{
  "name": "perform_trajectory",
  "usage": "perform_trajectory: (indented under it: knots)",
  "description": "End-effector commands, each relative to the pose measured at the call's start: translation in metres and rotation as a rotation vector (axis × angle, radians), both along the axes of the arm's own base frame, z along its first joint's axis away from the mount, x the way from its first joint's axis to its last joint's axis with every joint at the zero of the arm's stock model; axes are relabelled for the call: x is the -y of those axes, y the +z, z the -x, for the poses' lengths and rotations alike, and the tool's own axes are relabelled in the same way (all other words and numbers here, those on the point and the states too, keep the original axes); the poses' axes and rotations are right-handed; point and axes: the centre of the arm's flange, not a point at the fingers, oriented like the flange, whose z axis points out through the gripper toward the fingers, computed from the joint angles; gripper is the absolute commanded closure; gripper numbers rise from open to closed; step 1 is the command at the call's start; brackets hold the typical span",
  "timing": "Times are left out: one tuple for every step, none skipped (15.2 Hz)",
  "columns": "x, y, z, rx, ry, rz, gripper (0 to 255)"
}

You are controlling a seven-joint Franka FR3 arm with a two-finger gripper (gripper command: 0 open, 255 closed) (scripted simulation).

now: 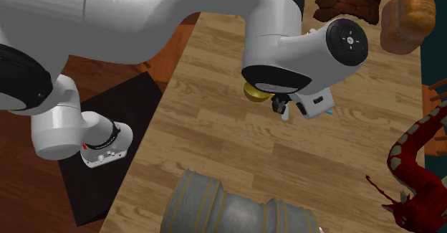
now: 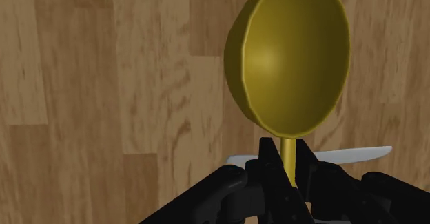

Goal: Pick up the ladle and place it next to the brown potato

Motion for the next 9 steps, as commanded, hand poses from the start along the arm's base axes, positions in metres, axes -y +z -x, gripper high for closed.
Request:
perform_trajectory:
  knots:
    - [-0.027,0.003,-0.006,0.0,-0.001,0.0,255]
    - [-0.04,0.003,-0.01,0.0,-0.001,0.0,255]
    - [-0.052,0.003,-0.014,0.0,-0.001,0.0,255]
    - [-0.065,0.003,-0.018,0.0,-0.001,0.0,255]
    - [-0.077,0.003,-0.023,0.0,-0.001,0.0,255]
    - [-0.09,0.003,-0.027,0.0,-0.001,0.0,255]
    - [-0.102,0.003,-0.031,0.0,-0.001,0.0,255]
    - [-0.115,0.003,-0.035,0.0,-0.001,0.0,255]
    - [-0.127,0.003,-0.04,0.0,-0.001,0.0,255]
